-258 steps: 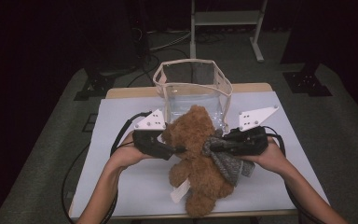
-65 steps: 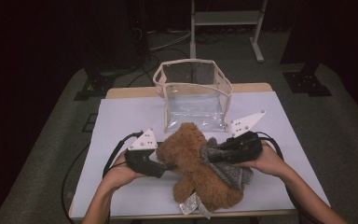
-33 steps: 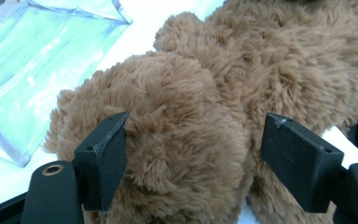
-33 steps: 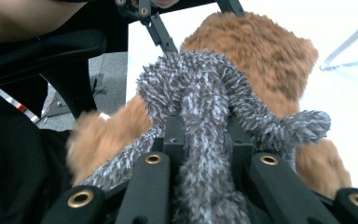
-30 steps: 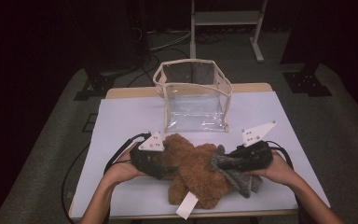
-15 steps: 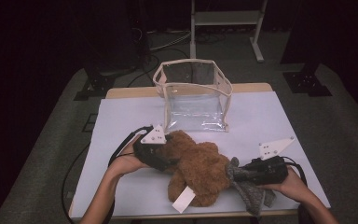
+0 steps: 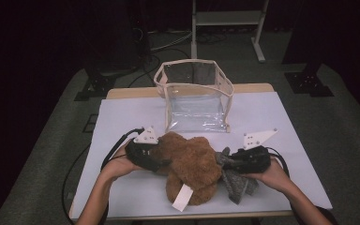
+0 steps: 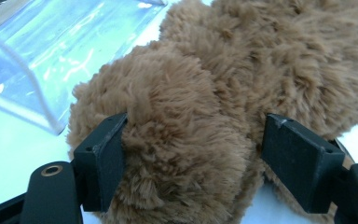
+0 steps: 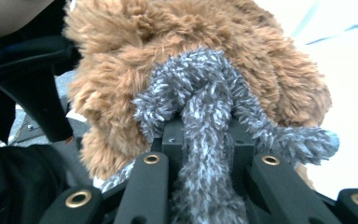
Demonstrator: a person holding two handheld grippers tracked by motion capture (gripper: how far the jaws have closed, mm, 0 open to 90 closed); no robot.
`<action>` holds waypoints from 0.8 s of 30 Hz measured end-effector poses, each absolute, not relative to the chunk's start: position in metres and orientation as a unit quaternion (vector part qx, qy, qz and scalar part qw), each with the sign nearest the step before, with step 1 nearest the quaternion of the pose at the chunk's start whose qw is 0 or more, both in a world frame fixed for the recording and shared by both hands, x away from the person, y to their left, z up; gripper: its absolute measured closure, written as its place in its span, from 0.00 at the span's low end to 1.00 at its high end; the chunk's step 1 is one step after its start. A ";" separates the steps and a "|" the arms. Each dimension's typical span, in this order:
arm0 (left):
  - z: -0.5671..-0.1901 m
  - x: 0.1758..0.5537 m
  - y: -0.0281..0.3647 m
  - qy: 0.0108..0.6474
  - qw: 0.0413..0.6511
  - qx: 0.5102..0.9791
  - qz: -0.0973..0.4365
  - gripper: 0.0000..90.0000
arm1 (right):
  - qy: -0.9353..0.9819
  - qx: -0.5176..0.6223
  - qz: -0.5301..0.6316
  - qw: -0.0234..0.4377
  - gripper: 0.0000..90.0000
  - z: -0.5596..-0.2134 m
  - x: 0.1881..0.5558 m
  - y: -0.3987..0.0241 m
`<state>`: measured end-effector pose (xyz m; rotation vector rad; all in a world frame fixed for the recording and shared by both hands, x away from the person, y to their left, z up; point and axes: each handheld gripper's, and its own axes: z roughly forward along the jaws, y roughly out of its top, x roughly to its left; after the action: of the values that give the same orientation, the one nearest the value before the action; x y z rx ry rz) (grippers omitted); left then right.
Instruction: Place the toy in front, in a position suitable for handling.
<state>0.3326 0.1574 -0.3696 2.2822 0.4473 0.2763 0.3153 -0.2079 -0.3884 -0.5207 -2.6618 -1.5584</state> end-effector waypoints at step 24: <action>-0.359 0.326 0.125 0.105 0.402 0.902 0.121 0.24 | -0.844 -0.164 -0.510 0.021 0.82 -0.393 0.305 -0.213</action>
<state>0.3264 0.1253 -0.3586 2.2789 0.2645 0.3050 0.3049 -0.2125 -0.3927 -0.5074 -2.6159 -1.5825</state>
